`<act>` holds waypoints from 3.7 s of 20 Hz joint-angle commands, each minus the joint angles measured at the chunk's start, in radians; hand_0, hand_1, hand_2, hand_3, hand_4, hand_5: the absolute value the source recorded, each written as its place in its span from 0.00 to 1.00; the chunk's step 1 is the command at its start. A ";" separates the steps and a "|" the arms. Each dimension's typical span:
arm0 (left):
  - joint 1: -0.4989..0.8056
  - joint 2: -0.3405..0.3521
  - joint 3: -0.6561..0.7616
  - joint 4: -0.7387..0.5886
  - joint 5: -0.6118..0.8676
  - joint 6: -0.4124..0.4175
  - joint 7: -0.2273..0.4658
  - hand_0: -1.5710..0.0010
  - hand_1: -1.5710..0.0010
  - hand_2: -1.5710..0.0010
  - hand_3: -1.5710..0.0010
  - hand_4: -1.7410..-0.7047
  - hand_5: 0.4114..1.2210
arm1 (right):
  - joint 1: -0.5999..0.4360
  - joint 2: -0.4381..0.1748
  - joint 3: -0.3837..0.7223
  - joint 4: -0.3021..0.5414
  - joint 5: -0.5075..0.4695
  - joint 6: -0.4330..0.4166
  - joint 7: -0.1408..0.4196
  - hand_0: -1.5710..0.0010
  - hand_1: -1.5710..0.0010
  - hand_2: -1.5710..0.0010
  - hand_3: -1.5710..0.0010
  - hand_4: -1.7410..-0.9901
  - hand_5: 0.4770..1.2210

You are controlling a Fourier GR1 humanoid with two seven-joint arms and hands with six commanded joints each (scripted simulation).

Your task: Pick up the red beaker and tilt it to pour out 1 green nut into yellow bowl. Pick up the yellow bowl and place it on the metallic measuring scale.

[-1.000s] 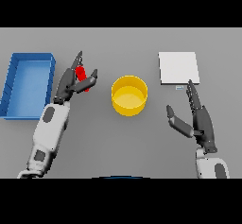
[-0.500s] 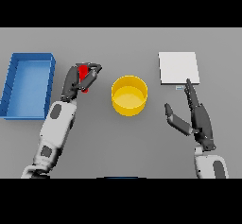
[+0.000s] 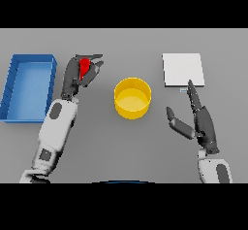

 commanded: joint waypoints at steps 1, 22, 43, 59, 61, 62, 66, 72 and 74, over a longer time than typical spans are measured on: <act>0.003 0.017 -0.016 -0.033 -0.011 -0.001 0.019 0.02 0.02 0.02 0.02 0.02 0.85 | 0.001 0.006 0.002 0.002 0.008 -0.010 -0.001 1.00 1.00 1.00 1.00 0.65 0.26; -0.274 0.301 -0.648 -0.054 -0.602 -0.235 0.254 0.00 0.00 0.00 0.00 0.00 0.96 | 0.018 -0.001 0.010 -0.038 0.024 -0.009 0.033 1.00 1.00 1.00 1.00 0.63 0.32; -0.658 0.265 -1.204 0.158 -0.935 -0.473 0.121 0.00 0.00 0.00 0.00 0.01 1.00 | 0.021 0.028 0.015 -0.030 0.052 -0.053 0.016 1.00 1.00 1.00 1.00 0.76 0.20; -0.913 0.245 -1.399 0.256 -0.996 -0.441 0.043 0.00 0.00 0.00 0.00 0.02 1.00 | 0.019 0.025 0.009 -0.015 0.044 -0.048 0.000 1.00 1.00 1.00 1.00 0.79 0.22; -0.978 0.279 -1.389 0.287 -0.987 -0.424 0.037 0.00 0.00 0.00 0.00 0.02 1.00 | 0.017 0.023 0.012 -0.015 0.050 -0.048 -0.016 1.00 1.00 1.00 1.00 0.78 0.24; -1.005 0.299 -1.360 0.306 -0.961 -0.413 0.036 0.00 0.00 0.00 0.13 0.01 1.00 | 0.028 0.026 0.024 -0.023 0.065 -0.053 -0.028 1.00 1.00 1.00 1.00 0.78 0.24; -1.108 0.344 -1.216 0.486 -0.828 -0.363 0.085 0.00 0.00 0.00 0.13 0.01 1.00 | 0.021 0.031 0.026 -0.007 0.058 -0.048 -0.036 1.00 1.00 1.00 1.00 0.77 0.25; -1.103 0.460 -0.839 0.693 -0.408 -0.310 0.220 0.00 0.00 0.00 0.11 0.00 1.00 | -0.022 0.023 0.025 0.007 0.098 -0.077 -0.005 1.00 1.00 1.00 1.00 0.80 0.21; -1.069 0.519 -0.751 0.741 -0.287 -0.268 0.227 0.00 0.00 0.00 0.09 0.00 1.00 | -0.001 0.038 0.032 -0.009 0.056 -0.051 -0.044 1.00 1.00 1.00 1.00 0.84 0.20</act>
